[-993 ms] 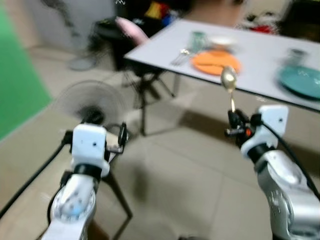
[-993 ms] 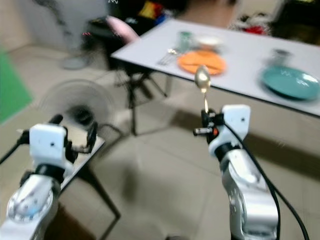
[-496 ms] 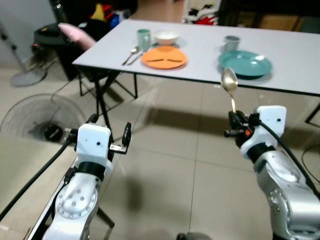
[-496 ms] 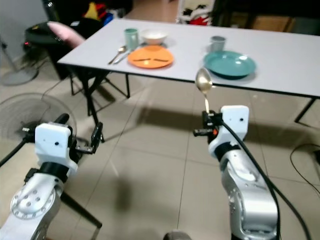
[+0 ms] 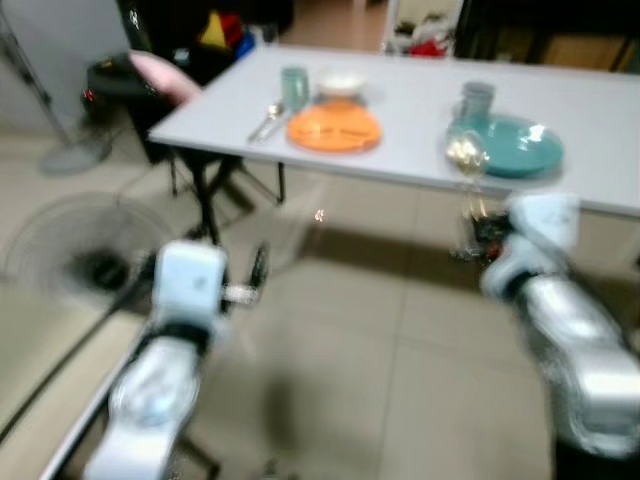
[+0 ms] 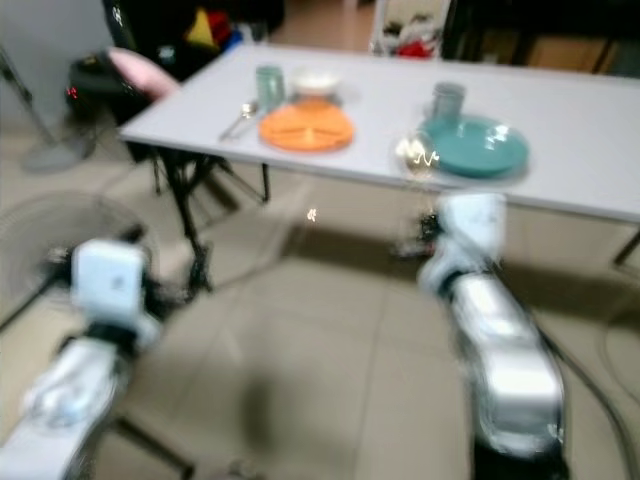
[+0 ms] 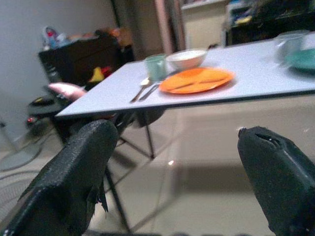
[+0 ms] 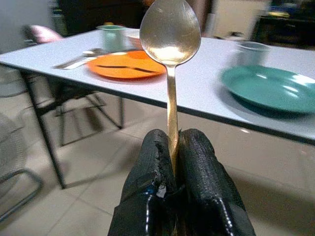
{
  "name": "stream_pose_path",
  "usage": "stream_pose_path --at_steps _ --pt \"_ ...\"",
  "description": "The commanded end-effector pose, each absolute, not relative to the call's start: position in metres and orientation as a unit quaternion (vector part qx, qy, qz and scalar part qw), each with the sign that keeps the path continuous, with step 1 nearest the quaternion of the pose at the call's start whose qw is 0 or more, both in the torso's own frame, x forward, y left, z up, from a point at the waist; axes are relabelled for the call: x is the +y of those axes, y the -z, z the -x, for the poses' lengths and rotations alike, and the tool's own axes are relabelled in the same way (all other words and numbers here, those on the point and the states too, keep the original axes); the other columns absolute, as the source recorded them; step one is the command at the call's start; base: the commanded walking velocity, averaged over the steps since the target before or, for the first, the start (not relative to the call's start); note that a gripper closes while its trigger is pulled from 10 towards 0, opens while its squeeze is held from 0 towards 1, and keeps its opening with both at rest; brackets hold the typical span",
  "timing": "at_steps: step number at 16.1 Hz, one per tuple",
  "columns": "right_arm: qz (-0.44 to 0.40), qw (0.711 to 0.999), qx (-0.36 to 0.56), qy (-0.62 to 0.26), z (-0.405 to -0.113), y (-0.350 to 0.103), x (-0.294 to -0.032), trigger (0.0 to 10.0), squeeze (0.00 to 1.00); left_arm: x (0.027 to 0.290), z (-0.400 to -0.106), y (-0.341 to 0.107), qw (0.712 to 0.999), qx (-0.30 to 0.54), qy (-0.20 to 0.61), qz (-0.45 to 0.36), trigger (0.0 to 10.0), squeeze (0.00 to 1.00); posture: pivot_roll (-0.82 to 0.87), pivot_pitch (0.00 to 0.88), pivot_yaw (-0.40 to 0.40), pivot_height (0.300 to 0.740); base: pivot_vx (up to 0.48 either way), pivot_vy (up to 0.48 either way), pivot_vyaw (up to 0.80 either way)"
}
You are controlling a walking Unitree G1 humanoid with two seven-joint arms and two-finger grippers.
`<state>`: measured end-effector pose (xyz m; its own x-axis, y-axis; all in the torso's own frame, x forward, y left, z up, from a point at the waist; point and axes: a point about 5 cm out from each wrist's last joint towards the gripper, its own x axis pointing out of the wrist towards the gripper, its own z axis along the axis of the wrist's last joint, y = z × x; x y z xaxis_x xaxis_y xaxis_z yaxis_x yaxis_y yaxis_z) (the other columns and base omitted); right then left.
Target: Setting the table
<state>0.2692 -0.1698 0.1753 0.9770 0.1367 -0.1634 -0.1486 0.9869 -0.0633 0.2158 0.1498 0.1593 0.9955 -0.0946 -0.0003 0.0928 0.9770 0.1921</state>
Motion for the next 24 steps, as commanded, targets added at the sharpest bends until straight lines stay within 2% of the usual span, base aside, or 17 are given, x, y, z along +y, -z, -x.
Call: stream_pose_path --at_steps 1,8,24 --pt "0.042 0.994 0.083 -0.054 -0.269 -0.177 -0.179 10.0 0.00 0.145 -0.216 -0.163 0.994 -0.014 0.057 -0.094 10.0 0.00 -0.07 0.000 0.036 0.740 0.307 0.000 0.00" --pt "0.029 0.993 0.099 -0.057 -0.272 -0.178 -0.177 10.0 0.00 0.147 -0.220 -0.162 0.993 -0.008 0.062 -0.097 10.0 0.00 -0.08 0.000 0.044 0.740 0.311 0.000 -0.69" --pt "0.037 0.988 0.131 -0.076 -0.280 -0.182 -0.164 10.0 0.00 0.149 -0.223 -0.159 0.992 0.002 0.067 -0.104 10.0 0.00 -0.07 0.000 0.048 0.740 0.334 0.000 0.00"
